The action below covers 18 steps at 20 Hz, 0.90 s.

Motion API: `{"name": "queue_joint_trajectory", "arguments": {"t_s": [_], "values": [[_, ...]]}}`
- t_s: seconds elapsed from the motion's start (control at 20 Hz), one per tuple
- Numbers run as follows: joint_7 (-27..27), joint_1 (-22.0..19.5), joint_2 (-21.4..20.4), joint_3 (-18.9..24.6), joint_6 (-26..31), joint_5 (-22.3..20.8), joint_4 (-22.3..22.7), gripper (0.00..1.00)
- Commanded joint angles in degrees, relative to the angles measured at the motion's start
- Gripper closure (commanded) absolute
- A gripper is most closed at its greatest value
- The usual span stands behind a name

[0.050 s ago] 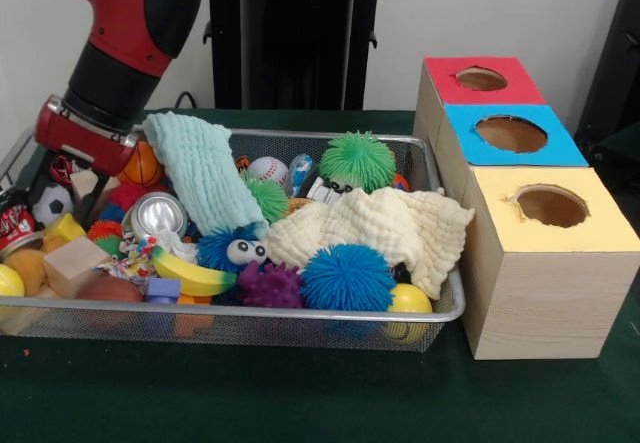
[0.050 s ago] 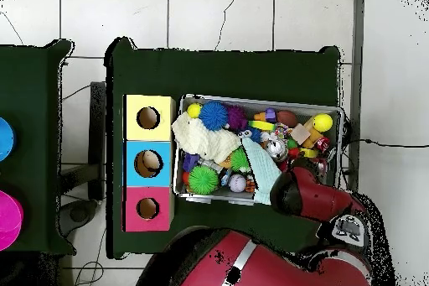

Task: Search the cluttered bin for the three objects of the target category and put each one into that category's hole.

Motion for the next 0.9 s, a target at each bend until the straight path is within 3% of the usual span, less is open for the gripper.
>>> {"name": "queue_joint_trajectory", "arguments": {"t_s": [0.05,0.4,0.9], "values": [[7.11,-0.27,-0.96,8.35,4.32,-1.54,0.38,0.0],[8.18,-1.31,1.49,8.62,-3.73,-2.9,-0.7,0.0],[9.36,-3.31,2.86,11.14,-9.79,-4.72,-2.18,0.0]]}}
